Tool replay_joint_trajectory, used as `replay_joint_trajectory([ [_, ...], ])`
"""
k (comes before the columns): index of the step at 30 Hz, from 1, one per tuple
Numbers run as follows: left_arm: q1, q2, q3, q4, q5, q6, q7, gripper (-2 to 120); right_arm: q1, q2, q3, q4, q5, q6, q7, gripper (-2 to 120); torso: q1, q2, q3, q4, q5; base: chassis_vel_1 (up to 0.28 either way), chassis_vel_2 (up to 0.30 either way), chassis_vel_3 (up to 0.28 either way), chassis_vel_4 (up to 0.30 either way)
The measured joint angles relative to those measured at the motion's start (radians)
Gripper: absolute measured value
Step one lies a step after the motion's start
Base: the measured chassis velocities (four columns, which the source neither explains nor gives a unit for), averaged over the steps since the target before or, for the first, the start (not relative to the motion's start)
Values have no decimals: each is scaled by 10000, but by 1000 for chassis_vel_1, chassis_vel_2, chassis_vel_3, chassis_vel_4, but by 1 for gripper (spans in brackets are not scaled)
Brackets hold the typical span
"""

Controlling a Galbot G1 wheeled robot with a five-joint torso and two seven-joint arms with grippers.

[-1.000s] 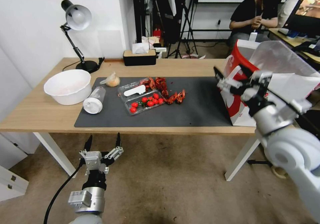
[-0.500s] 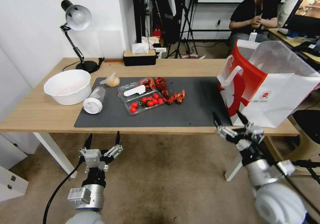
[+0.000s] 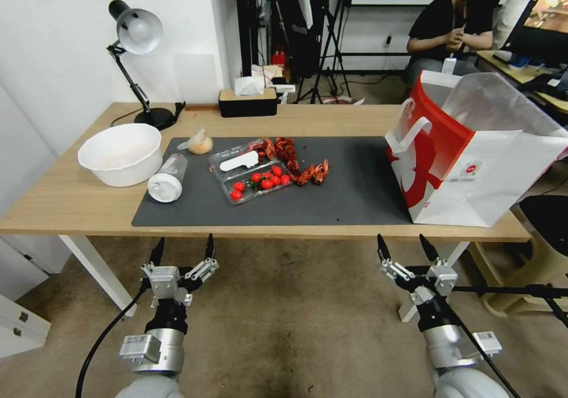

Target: Pick up the trash from the table and place it into the takeout bag.

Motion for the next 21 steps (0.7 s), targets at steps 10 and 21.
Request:
replay_joint_trajectory([
  [10, -494, 160, -83, 39, -294, 194, -141, 100, -56, 167, -191, -182, -144, 106, 66, 100, 1, 0, 0, 0, -1, 0, 0, 0, 0],
  [21, -1741, 1255, -515, 499, -1499, 790, -476, 100, -126, 243, -297, -202, -279, 74, 90, 100, 2, 0, 0, -3, -3, 0, 0, 0, 0],
])
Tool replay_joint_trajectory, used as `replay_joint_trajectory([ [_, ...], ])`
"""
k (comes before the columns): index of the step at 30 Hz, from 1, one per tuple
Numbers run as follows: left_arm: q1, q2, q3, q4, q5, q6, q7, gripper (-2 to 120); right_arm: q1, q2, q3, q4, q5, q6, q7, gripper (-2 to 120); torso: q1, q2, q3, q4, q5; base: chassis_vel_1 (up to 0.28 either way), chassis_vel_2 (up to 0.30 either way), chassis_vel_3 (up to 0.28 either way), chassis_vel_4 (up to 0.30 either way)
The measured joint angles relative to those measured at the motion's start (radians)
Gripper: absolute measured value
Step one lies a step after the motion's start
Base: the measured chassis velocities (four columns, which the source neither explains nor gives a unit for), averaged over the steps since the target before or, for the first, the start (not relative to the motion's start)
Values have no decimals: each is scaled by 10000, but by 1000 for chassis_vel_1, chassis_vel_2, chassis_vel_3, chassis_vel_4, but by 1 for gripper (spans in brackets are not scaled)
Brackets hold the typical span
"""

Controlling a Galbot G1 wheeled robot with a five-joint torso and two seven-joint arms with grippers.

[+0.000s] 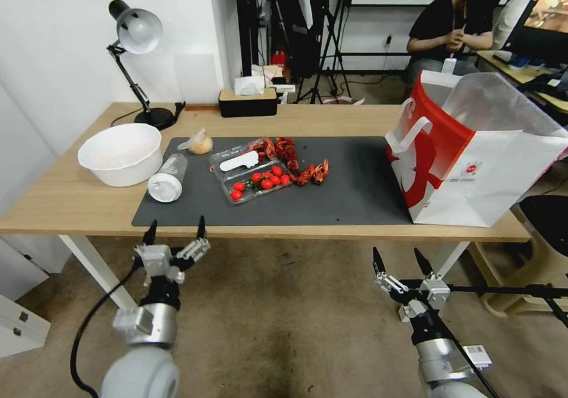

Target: Pick up the trash from the table and place it into the takeout bag.

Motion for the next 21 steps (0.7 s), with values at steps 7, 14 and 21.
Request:
replay_joint_trajectory([
  [7, -1429, 1203, -392, 691, -1246, 216, -74, 100, 216, -114, -248, -91, -53, -184, 97, 100, 0, -1, 1, 2, 0, 0, 0, 0, 0],
  [14, -2667, 1570, -146, 1219, -1954, 722, -110, 100, 226, -76, -249, -86, -151, -273, 149, 100, 1, -2, 1, 1, 1, 0, 0, 0, 0],
  [21, -3190, 1847, -81, 1719, -2369, 1381, 72, 100, 234, -37, -246, -168, -246, -315, 192, 100, 0, -2, 1, 3, 1, 0, 0, 0, 0],
])
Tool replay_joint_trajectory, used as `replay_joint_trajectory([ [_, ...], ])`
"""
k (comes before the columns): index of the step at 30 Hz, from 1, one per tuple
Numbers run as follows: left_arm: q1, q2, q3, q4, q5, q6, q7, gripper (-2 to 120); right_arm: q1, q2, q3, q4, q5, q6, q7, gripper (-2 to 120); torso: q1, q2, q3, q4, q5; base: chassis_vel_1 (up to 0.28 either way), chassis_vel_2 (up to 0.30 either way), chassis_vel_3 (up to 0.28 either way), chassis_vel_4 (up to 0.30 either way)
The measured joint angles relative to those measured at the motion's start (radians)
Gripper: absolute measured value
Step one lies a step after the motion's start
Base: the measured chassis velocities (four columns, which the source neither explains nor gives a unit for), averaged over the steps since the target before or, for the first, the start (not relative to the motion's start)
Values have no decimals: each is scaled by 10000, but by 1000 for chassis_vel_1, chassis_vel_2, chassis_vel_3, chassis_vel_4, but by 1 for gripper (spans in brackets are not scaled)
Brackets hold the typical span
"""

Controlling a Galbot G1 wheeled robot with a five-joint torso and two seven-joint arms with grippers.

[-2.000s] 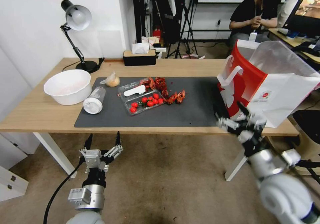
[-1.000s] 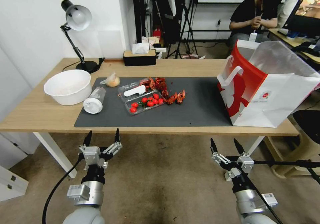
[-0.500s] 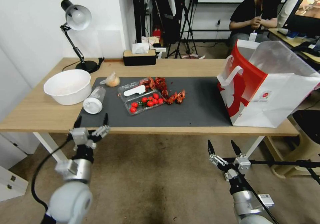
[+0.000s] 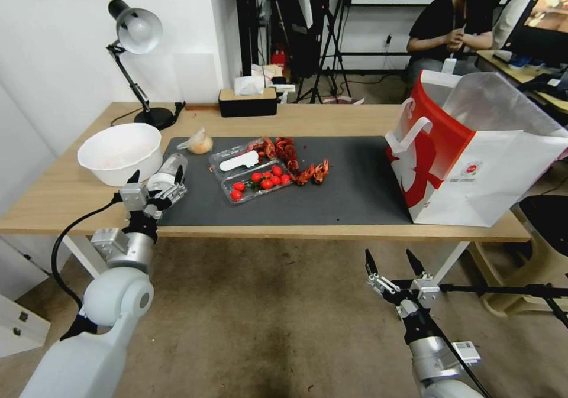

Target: Pick up the trash from the table and place it into the takeout bag.

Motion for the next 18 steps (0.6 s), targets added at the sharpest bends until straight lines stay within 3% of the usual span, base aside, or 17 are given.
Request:
replay_joint_trajectory([
  [6, -229, 180, -15, 329, -7, 431, 85, 100, -2, 18, 17, -66, -74, -8, 25, 100, 0, 0, 0, 0, 1, 0, 0, 0, 0],
  [9, -432, 315, -57, 368, -31, 1680, 157, 100, -5, 26, 33, -132, -151, -24, 57, 100, 0, 0, 0, 0, 2, 0, 0, 0, 0],
  [18, -822, 581, -109, 420, -558, 3206, 311, 100, -15, 87, -1, -254, -308, -35, 83, 100, 0, 1, 0, -1, 1, 0, 0, 0, 0],
])
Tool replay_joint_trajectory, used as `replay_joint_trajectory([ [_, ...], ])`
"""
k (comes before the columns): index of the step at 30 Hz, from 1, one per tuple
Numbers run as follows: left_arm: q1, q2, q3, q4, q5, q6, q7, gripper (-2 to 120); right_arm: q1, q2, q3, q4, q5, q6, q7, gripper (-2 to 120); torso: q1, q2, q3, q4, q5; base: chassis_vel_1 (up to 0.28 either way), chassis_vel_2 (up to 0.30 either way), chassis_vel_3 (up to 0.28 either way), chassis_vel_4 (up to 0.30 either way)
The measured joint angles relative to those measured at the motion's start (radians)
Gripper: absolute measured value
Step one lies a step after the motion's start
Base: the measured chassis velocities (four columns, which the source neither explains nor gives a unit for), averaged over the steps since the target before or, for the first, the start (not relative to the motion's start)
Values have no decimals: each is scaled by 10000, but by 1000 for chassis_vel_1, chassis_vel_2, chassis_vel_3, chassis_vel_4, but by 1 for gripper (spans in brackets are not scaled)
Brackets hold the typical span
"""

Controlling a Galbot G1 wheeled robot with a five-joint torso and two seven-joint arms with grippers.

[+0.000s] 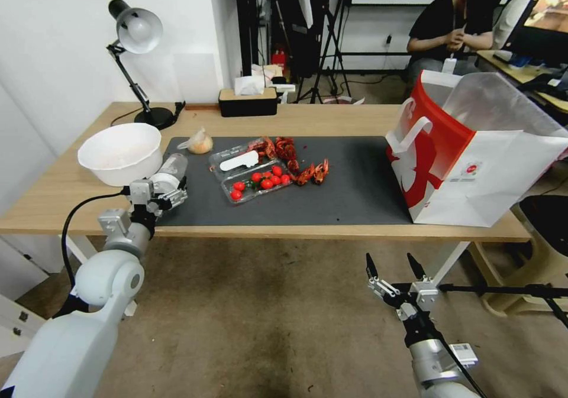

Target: Pick up the trash from the table and place it into the takeout bag.

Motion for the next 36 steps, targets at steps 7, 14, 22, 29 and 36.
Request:
replay_joint_trajectory([
  [7, -209, 56, 53, 125, -220, 403, -112, 100, 0, -6, -4, -16, -5, 0, 18, 100, 0, 0, 0, 0, 2, 0, 0, 0, 0],
  [14, -412, 73, 141, 313, -345, 761, -310, 100, 3, -35, -3, -57, -6, 3, 28, 100, -1, 0, 0, 1, 0, 0, 0, 0, 0],
  [22, -520, 86, 170, 460, -385, 876, -401, 100, 11, -38, -3, -121, -6, 23, 31, 100, -2, 1, 0, 0, 0, 0, 0, 0, 0],
  [29, -657, 97, 215, 724, -428, 892, -685, 97, 29, -11, -66, -274, -8, 82, 28, 100, -1, 1, -2, 0, 0, 0, 0, 0, 0],
  [36, -901, 24, 309, 985, -522, 746, -1142, 77, 99, 8, -133, -375, -28, 114, 22, 100, -2, 1, -1, 0, 1, 0, 0, 0, 0],
])
